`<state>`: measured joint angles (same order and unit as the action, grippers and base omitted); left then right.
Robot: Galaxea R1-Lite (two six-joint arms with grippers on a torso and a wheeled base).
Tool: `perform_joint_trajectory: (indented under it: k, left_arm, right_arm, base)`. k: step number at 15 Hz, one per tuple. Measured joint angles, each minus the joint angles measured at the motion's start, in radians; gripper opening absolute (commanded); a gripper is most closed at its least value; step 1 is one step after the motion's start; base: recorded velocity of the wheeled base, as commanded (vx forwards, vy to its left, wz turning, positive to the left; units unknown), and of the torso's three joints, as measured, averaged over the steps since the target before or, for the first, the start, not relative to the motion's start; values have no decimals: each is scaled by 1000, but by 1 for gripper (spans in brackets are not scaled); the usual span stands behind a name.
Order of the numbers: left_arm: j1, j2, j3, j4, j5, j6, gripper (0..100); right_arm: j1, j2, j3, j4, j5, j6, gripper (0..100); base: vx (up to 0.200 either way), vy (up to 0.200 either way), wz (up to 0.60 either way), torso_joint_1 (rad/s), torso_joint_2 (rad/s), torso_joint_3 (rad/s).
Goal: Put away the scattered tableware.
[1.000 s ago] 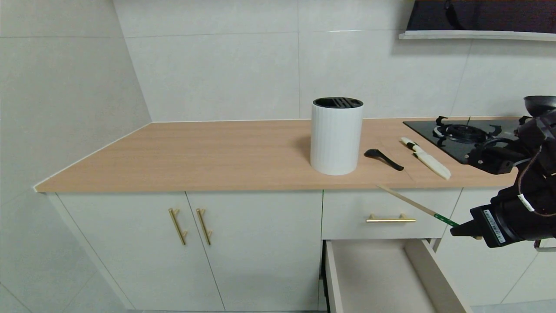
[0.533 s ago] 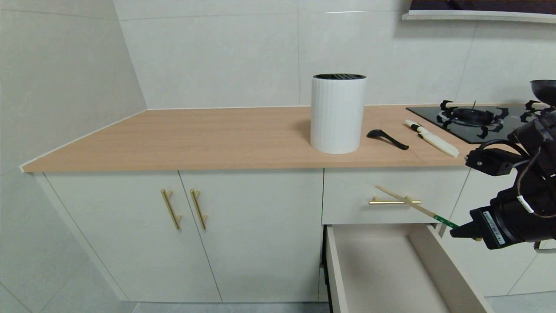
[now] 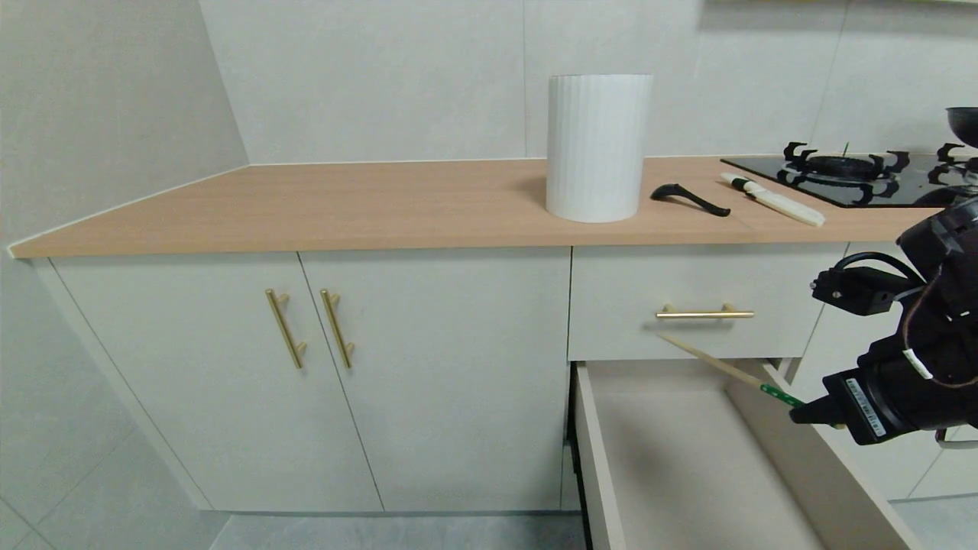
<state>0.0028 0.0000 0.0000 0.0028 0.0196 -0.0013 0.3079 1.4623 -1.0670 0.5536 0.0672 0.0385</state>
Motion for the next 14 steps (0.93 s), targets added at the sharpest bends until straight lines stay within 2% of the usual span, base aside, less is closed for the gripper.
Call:
perform_joint_trajectory:
  k: [7,14]
  left_arm:
    - [0,0,0,0,0,0,100]
    - [0,0,0,0,0,0,100]
  right_arm:
    - [22,74,14,-47,-3,4,0]
    - [68,323,62,-226,-45,53,0]
  base:
    - [0,0,0,-12,50,32]
    - [0,0,0,0,0,0]
